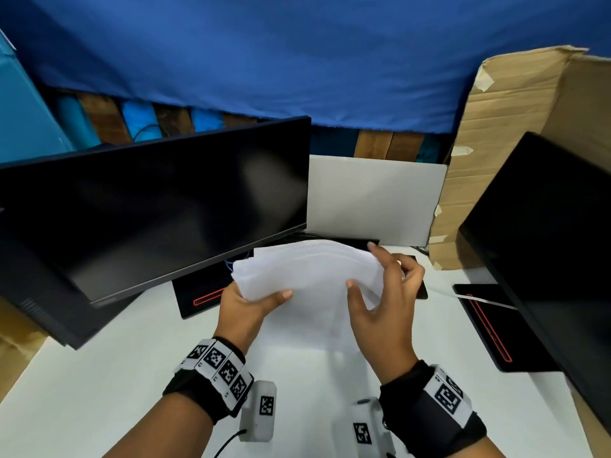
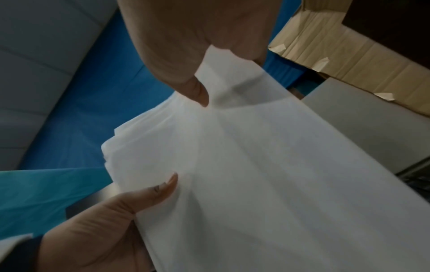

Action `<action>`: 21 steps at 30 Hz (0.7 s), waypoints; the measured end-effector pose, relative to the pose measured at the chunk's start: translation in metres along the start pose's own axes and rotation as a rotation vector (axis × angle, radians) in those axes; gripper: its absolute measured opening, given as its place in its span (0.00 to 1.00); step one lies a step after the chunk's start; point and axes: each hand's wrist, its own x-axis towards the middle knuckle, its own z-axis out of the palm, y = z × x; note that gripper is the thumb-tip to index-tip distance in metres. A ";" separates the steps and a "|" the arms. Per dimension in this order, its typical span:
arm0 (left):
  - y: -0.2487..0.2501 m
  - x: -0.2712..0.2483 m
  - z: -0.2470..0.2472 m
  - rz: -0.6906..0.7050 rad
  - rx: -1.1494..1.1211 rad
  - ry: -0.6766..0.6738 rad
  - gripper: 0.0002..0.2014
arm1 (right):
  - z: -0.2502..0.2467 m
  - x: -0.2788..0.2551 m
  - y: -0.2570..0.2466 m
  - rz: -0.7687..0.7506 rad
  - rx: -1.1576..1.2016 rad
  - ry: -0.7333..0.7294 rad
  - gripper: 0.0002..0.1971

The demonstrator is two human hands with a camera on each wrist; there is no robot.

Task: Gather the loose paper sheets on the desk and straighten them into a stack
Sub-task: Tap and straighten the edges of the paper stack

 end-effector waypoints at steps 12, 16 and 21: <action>0.021 0.004 0.011 0.185 -0.006 0.039 0.35 | 0.005 -0.004 0.010 -0.022 -0.025 -0.044 0.26; 0.036 -0.001 0.018 0.309 0.059 0.074 0.31 | 0.006 -0.003 0.009 -0.059 -0.041 -0.019 0.20; 0.045 0.003 0.025 0.365 0.129 0.062 0.09 | 0.009 -0.003 0.009 -0.067 -0.008 -0.033 0.22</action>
